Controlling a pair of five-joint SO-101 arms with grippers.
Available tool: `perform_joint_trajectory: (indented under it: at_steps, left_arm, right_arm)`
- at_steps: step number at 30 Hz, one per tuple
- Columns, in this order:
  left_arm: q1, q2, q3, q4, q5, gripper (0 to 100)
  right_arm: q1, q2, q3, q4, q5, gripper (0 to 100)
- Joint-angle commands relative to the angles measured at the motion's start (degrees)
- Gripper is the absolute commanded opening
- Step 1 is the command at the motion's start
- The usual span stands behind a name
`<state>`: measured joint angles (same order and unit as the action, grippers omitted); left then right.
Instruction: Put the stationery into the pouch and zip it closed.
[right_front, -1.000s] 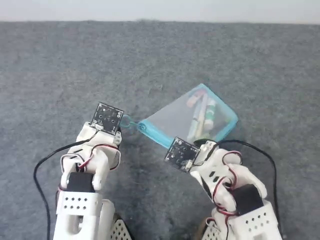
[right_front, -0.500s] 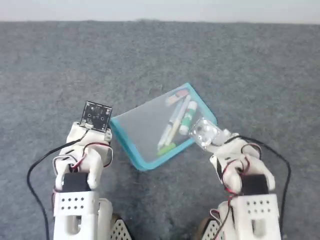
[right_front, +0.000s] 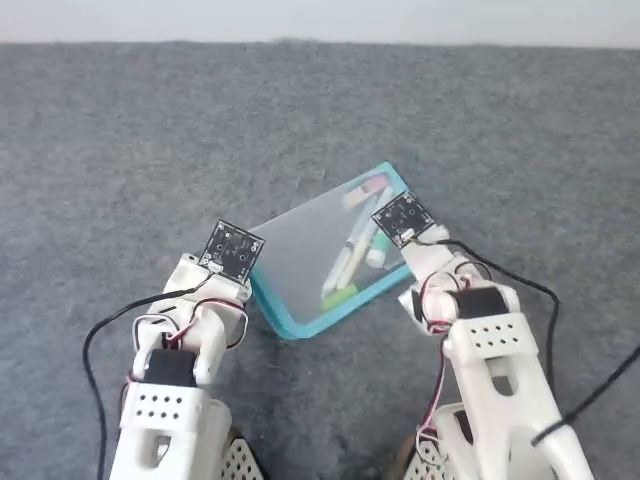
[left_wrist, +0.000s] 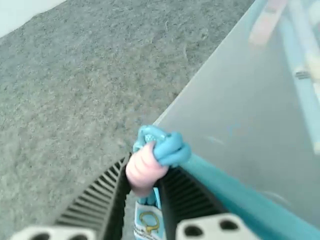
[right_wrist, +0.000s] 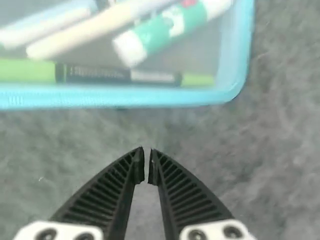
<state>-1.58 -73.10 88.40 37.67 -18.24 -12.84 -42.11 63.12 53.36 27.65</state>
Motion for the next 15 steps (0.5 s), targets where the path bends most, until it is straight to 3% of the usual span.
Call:
perform_joint_trajectory:
  at_steps: [1,7,11,15]
  left_arm:
    - [1.05,-0.7,-0.4,-2.55,-0.53,1]
    - [1.32,-0.7,-0.13,-3.6,-0.44,6]
    - [1.41,-0.7,0.57,-3.6,-0.44,19]
    - [3.34,-0.79,1.71,-3.34,-0.53,24]
  right_arm:
    - [-0.66,-0.04,-5.54,7.6,-0.97,3.1]
    - [-4.09,0.66,-9.76,11.38,-5.36,15.8]
    - [-13.32,0.66,-9.76,11.47,-5.71,16.2]
    - [-22.02,0.57,-9.93,11.56,-5.36,16.2]
